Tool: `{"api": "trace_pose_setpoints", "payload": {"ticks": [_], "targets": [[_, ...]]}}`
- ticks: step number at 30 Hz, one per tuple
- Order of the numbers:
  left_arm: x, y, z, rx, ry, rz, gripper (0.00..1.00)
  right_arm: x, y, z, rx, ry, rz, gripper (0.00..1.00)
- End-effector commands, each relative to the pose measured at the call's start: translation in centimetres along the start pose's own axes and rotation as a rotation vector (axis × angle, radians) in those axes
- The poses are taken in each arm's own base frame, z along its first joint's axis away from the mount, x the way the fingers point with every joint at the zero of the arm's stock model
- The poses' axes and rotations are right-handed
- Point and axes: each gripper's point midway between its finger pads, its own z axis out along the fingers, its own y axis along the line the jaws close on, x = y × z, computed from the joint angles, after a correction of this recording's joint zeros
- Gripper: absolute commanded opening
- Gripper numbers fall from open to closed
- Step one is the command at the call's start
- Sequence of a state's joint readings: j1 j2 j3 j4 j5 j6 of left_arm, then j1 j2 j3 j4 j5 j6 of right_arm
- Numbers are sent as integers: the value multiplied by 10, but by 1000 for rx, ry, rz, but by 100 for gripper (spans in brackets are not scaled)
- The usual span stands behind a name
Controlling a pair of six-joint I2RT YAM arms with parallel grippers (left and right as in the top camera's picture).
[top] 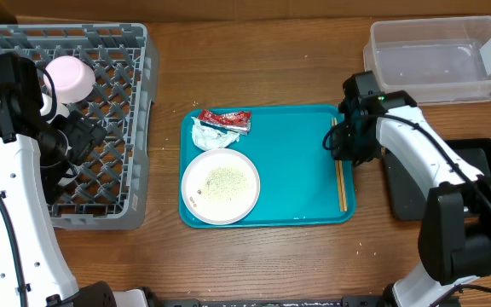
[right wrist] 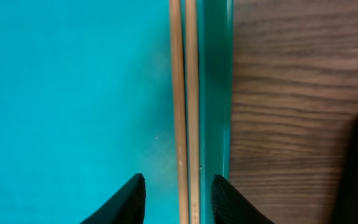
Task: Sort waste into correct bins and load items into the dishwasher
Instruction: 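Move the right gripper over the wooden chopsticks on the tray, then close the right gripper on the chopsticks and lift them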
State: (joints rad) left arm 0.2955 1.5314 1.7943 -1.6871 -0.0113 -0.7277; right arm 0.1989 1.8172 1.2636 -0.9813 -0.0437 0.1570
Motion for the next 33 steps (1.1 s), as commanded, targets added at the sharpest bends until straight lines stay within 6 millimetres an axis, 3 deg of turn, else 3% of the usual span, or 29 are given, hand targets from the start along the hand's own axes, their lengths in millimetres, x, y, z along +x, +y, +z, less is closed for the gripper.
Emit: {"api": "trace_pose_setpoints", "payload": {"ticks": [1,12,20,33], "targets": [[-2,-1,-5,13,-13,-17,100,12,-1,13,-3,22,4,36],[-2,-1,-5,13,-13,-17,100,16,23,20,0,3,-78,36],[-2,-1,-5,13,-13,-17,100,6,14,19,110,-58,-76,38],[-2,-1,-5,13,-13,-17,100,17,12,38,108,-60,-83,38]]}}
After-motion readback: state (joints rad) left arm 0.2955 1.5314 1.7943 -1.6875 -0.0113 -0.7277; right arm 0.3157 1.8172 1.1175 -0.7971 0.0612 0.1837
